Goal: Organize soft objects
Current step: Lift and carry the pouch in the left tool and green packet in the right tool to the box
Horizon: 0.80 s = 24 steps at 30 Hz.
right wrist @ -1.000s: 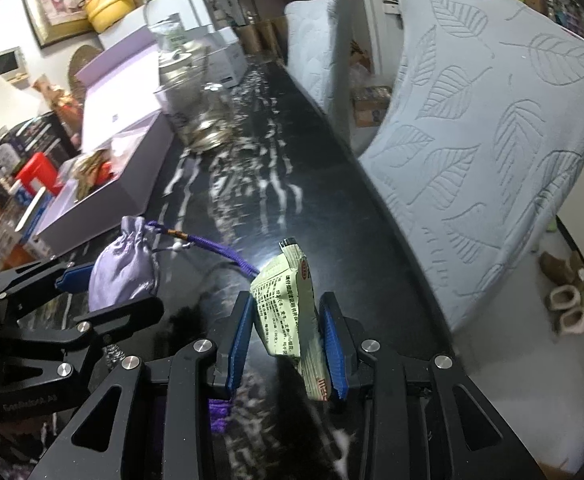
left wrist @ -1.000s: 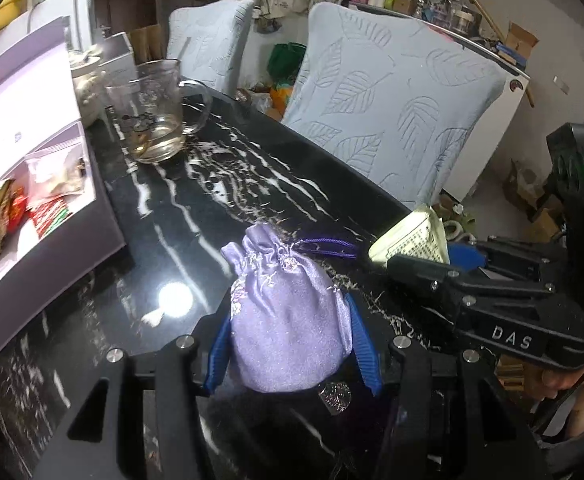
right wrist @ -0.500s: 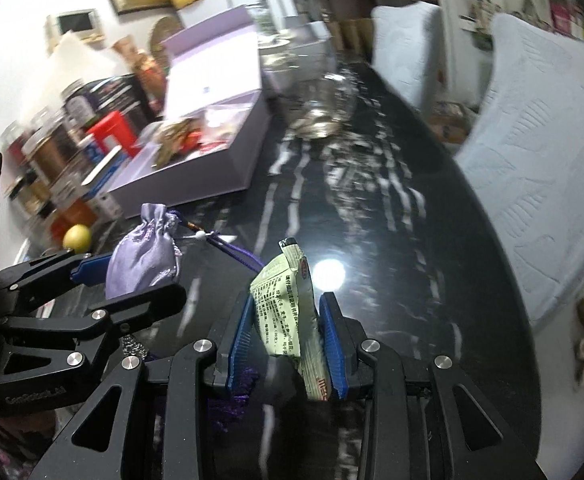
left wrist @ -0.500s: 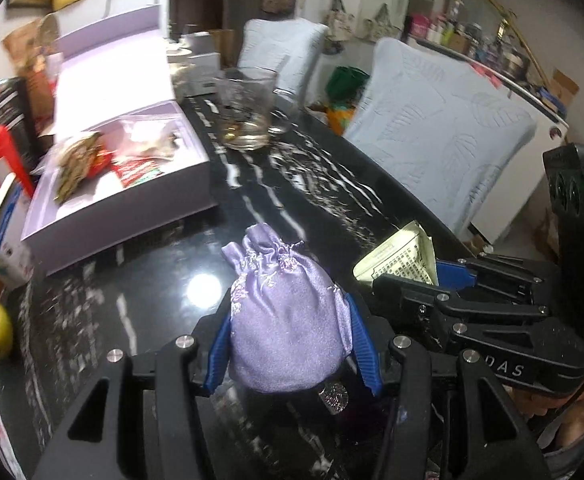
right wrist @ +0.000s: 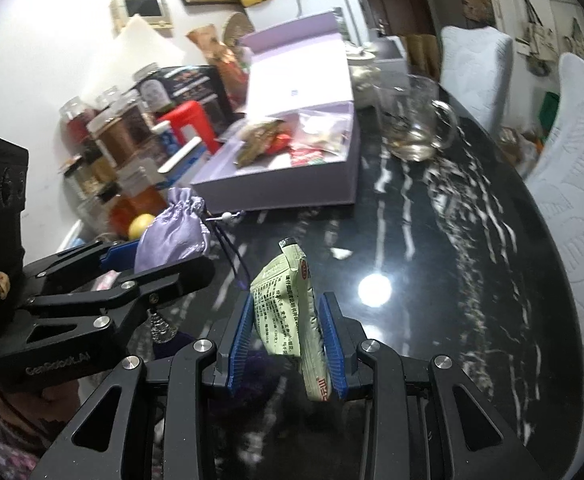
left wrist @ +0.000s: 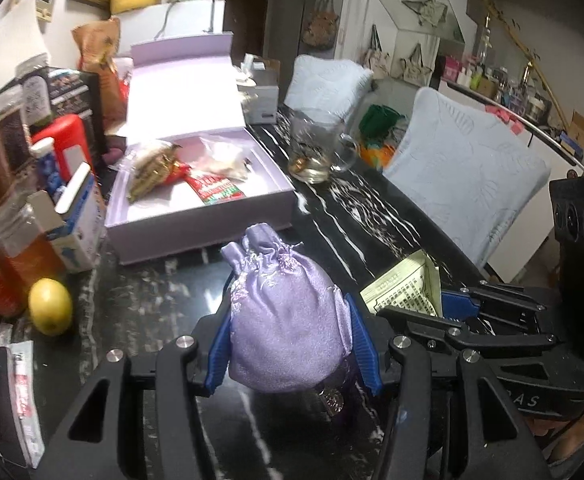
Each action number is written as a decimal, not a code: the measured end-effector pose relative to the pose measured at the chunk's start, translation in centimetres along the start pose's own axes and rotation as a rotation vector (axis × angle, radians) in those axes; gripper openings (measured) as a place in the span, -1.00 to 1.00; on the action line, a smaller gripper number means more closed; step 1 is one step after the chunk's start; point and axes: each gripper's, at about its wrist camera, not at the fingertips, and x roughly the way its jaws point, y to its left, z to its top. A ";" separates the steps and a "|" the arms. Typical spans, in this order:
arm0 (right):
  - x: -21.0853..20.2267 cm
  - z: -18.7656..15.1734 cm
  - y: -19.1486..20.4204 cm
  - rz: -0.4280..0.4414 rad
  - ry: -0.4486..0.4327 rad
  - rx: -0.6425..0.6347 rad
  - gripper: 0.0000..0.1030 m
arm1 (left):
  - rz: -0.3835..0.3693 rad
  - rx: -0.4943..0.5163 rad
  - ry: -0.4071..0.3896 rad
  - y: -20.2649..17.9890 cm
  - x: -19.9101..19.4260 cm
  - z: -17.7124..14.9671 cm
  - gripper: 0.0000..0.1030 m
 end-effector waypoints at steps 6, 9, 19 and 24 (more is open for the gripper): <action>-0.1 1.2 2.5 0.019 -0.038 -0.038 -0.35 | 0.009 0.005 -0.060 1.7 -1.9 1.1 0.01; -0.3 2.2 3.6 0.026 -0.061 -0.060 -0.35 | 0.005 0.009 -0.090 2.3 -2.8 1.9 0.01; -0.7 6.1 6.1 0.037 -0.134 -0.116 -0.35 | 0.021 0.055 -0.192 4.2 -4.6 5.1 0.01; -0.5 8.0 6.7 0.041 -0.159 -0.140 -0.35 | 0.022 0.065 -0.231 4.9 -4.7 6.7 0.01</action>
